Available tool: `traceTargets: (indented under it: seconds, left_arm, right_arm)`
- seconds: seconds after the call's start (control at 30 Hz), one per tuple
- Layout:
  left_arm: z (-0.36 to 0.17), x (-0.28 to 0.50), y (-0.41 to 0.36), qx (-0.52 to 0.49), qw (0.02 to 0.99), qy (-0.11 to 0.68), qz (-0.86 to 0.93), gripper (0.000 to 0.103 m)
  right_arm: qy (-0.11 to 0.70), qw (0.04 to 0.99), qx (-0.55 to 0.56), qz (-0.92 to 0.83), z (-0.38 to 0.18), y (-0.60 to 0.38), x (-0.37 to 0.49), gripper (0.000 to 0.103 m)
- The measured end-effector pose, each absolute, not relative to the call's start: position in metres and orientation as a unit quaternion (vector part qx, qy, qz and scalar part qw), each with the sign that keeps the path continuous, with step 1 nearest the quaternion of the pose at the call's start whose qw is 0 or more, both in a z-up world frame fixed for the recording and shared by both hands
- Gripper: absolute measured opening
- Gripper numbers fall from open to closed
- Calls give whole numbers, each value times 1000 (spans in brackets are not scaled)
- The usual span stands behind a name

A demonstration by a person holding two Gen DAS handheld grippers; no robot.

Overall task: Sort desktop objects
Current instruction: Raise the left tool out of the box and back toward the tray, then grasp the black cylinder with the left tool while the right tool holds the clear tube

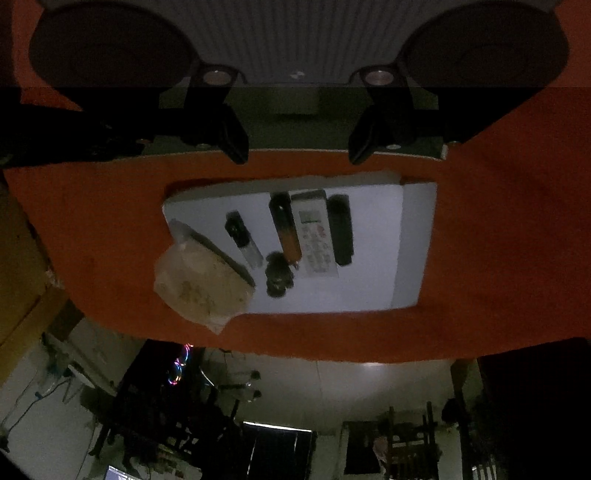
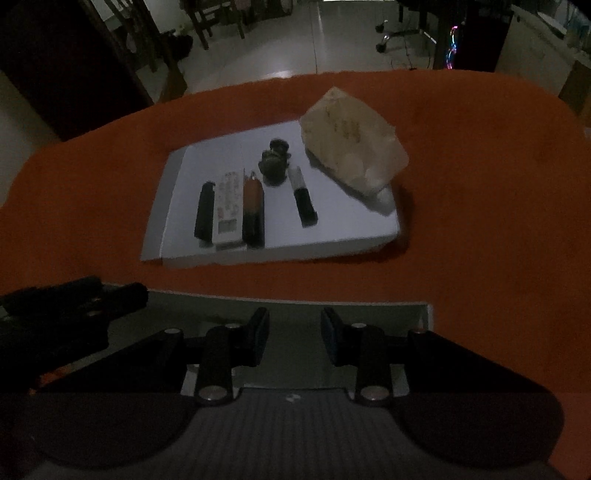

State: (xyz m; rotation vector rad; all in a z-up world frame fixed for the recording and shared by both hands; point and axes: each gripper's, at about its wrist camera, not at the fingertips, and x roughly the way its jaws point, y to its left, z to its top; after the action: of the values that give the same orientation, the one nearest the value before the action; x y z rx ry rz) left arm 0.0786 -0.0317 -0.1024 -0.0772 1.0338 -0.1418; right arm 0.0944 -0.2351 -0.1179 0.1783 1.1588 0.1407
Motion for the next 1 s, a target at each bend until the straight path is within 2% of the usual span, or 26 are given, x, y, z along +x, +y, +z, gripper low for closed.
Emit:
traceTargets:
  seconds: [0.13,0.2,0.27,0.7,1.0]
  left_arm:
    - [-93,81,-27,-30,870,488,-59,58]
    - [-87,83,-25,-30,873,484,-59,62]
    - [-83,85,-23,-30,875,479,-62,70]
    - [-86,125,-21,-29,873,485,-48,70]
    - [-117,154,-18,-26,857,513,-47,70]
  right_arm:
    - [541,835,79,68,-110,-234,99,34]
    - [537,837,77,66,-106,-234,101,34]
    - [534,839,80,64,-103,-235,103,35]
    - [523,845,95,55,-85,-244,146,34]
    - [555,823,98,68,-116,-250,193,34]
